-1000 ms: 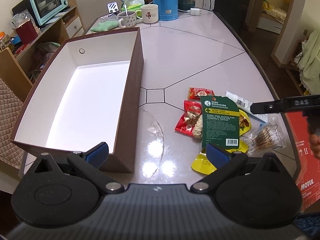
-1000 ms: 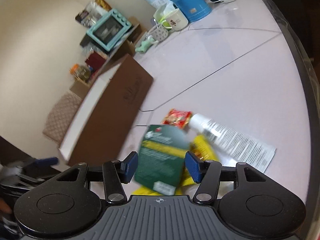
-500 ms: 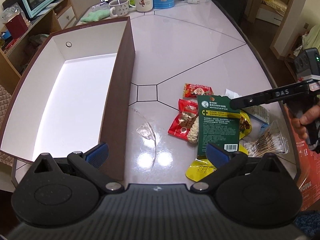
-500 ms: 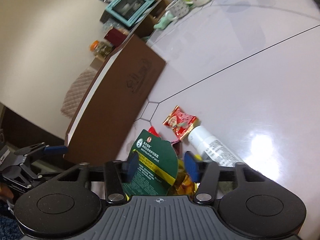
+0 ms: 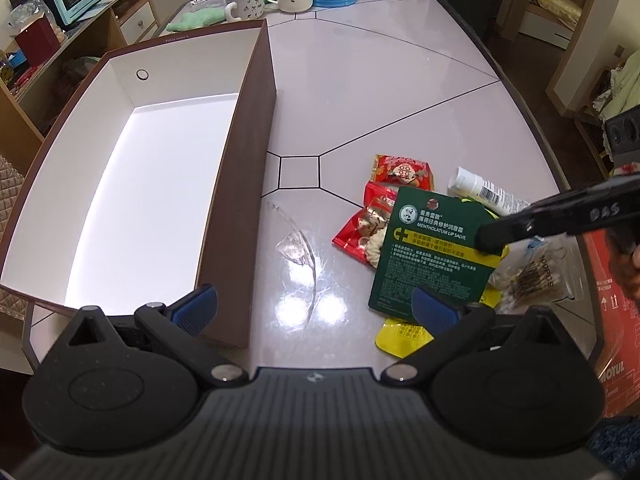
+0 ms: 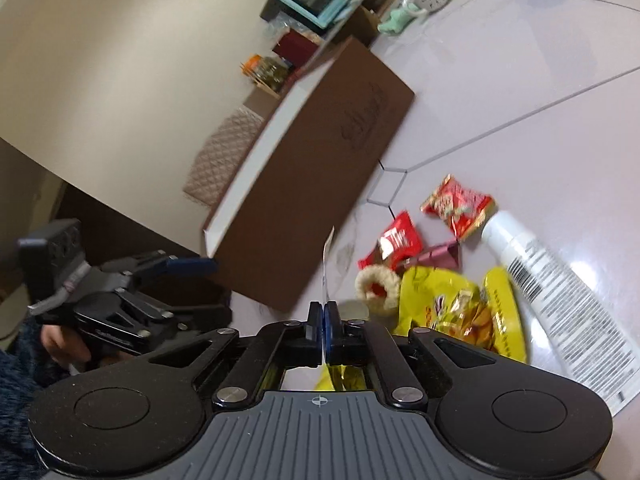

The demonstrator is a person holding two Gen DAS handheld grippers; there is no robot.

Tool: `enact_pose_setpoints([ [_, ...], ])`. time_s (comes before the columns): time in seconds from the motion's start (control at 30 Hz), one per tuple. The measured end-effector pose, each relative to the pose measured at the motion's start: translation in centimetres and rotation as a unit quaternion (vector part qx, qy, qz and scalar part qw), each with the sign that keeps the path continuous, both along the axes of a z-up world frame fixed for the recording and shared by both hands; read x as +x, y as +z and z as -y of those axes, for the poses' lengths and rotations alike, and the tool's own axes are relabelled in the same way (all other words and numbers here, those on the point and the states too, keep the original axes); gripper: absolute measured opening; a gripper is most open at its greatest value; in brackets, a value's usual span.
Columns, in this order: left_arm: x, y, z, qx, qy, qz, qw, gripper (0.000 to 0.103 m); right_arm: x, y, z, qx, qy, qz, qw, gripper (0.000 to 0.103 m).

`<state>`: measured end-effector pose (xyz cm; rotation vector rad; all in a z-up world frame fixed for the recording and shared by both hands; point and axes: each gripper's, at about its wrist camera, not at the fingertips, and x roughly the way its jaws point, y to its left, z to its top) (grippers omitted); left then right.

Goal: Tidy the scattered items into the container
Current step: 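Lower the right tool onto the green card packet and close it, then grasp the cotton swab bag with the left tool while the right lifts the green card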

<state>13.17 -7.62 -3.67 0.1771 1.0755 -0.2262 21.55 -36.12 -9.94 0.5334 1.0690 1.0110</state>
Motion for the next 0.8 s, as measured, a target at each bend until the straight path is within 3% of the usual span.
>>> enact_pose_setpoints([
  [0.17,-0.9,0.3,-0.4,-0.002,0.0,0.007,1.0,0.102,-0.8,-1.0,-2.4,-0.043,0.002,-0.002,0.999,0.002],
  [0.27,-1.4,0.2,-0.7,-0.004,0.002,0.009,0.9999,0.102,-1.6,-1.0,-2.5,-0.042,-0.012,-0.006,0.999,0.0],
  [0.43,-2.4,-0.1,-0.7,-0.004,-0.002,0.01,0.9999,0.102,-2.4,-1.0,-0.3,0.026,-0.097,-0.055,0.993,0.0],
  [0.53,-2.9,-0.4,0.1,-0.004,-0.022,0.016,0.9996,0.102,-3.1,-1.0,1.8,0.09,-0.157,-0.088,0.98,0.0],
  [0.63,-3.4,-1.4,1.5,0.01,-0.066,0.025,0.9974,0.102,-3.9,-0.6,4.1,0.154,-0.219,-0.108,0.957,0.0],
  [0.8,-4.0,-4.3,4.6,0.032,-0.153,0.018,0.9876,0.096,-6.0,1.5,7.9,0.2,-0.292,-0.088,0.931,0.0],
])
